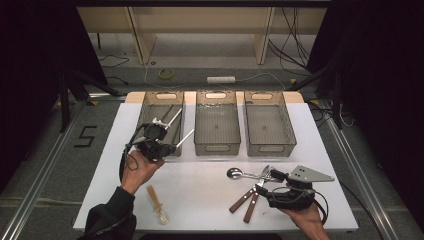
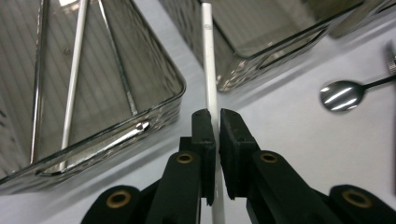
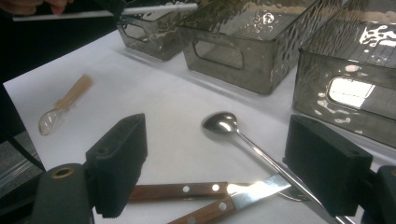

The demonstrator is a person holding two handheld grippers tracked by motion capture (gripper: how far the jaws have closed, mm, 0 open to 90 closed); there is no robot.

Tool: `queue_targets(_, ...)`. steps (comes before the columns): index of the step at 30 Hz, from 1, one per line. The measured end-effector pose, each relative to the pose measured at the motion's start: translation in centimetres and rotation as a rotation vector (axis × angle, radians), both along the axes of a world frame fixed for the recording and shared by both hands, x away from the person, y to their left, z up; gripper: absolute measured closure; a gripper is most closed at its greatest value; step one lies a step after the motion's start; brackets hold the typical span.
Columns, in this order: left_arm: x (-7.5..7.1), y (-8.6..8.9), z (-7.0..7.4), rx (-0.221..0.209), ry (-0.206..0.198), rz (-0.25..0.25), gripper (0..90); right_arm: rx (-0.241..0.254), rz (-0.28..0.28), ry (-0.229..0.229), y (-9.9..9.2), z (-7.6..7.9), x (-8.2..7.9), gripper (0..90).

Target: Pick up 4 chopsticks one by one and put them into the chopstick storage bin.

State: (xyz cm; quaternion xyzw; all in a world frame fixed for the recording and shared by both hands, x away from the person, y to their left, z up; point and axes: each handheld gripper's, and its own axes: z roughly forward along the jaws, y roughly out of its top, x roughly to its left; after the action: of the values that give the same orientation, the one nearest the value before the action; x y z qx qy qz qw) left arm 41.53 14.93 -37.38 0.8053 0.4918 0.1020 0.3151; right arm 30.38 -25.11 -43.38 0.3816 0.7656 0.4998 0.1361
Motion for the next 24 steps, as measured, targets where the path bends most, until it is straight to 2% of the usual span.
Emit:
queue_targets(4,0.4,0.4,1.3,-0.021,-0.021,0.001,84.7,-0.001,0.002,-0.001,0.0,0.0,0.0,22.1)
queue_targets(8,1.4,0.8,2.7,0.006,-0.074,0.025,84.7,-0.001,0.001,-0.001,0.0,0.0,0.1,22.1)
queue_targets(10,2.1,1.2,3.2,-0.001,-0.092,0.040,84.6,0.001,0.001,-0.002,0.0,0.0,0.0,22.1)
queue_targets(12,3.0,1.6,3.5,0.014,-0.108,0.055,84.6,0.000,0.001,-0.003,0.0,0.0,0.0,22.2)
queue_targets(18,5.4,2.9,3.3,0.033,-0.115,0.103,84.6,0.000,0.003,-0.003,0.0,0.0,0.0,22.2)
queue_targets(21,6.4,3.5,2.8,0.022,-0.110,0.119,84.6,0.000,0.003,-0.003,0.0,0.0,0.0,22.2)
queue_targets(24,7.3,3.9,2.2,0.032,-0.109,0.126,84.6,0.001,0.002,-0.002,0.0,0.0,0.0,22.2)
